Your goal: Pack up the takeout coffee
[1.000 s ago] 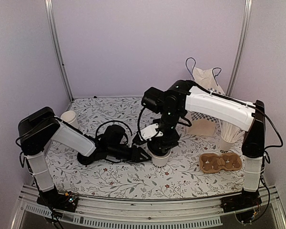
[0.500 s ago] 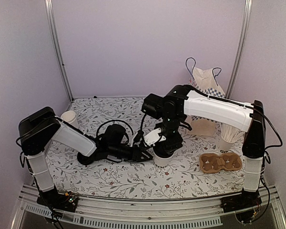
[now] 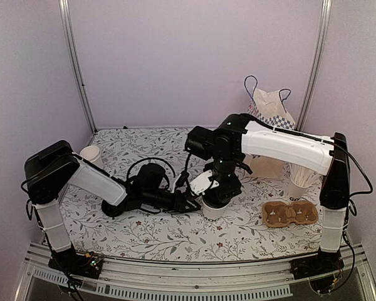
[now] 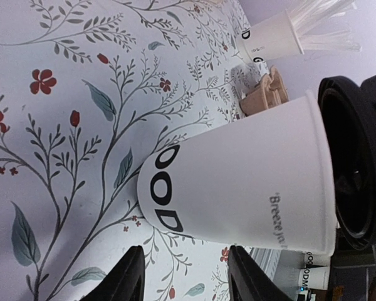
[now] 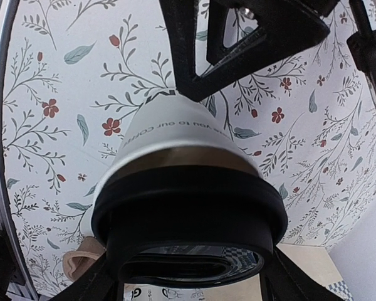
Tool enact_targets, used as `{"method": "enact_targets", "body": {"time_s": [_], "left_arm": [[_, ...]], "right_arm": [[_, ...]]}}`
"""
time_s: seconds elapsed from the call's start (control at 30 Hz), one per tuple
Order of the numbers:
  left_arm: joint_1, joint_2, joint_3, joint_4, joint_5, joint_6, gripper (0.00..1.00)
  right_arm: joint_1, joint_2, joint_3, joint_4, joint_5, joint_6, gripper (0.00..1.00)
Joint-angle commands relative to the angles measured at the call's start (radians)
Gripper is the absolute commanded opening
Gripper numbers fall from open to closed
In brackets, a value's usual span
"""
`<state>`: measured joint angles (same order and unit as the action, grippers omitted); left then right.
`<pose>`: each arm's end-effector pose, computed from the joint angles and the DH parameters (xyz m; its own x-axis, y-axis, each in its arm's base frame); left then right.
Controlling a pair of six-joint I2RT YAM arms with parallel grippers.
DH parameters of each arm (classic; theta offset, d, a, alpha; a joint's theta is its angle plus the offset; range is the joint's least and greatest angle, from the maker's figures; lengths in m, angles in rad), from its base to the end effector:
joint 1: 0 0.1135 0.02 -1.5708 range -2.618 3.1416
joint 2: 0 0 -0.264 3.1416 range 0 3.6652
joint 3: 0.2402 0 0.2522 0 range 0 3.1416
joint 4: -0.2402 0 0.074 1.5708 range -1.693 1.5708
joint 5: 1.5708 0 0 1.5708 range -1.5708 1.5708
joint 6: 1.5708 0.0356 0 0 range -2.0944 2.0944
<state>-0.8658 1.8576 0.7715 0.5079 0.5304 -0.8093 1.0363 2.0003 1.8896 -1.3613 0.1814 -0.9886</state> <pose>0.2128 -0.2779 0.1207 -0.9186 0.1162 -0.3777 0.3864 0.4643 -0.7969 0.2046 0.3330 0.2776 0.4206 -0.9022 0.0957 -0.8838 -0.4313 -0.1811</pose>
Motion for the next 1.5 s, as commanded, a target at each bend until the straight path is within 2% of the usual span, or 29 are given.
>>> {"method": "enact_targets", "body": {"time_s": [0.0, 1.0, 1.23, 1.47], "left_arm": [[-0.010, 0.007, 0.002, 0.017, 0.000, 0.004, 0.47], [-0.010, 0.006, -0.003, 0.025, 0.015, 0.009, 0.47], [-0.010, 0.005, -0.003, 0.027, 0.022, 0.009, 0.47], [-0.009, -0.001, -0.006, 0.011, 0.023, 0.010, 0.47]], "right_arm": [[0.013, -0.053, 0.024, -0.008, 0.043, -0.015, 0.72], [0.039, -0.002, -0.007, -0.009, 0.022, 0.007, 0.79], [0.039, -0.003, 0.000, -0.007, 0.026, 0.009, 0.86], [0.039, -0.019, 0.011, -0.007, 0.041, 0.007, 0.87]]}}
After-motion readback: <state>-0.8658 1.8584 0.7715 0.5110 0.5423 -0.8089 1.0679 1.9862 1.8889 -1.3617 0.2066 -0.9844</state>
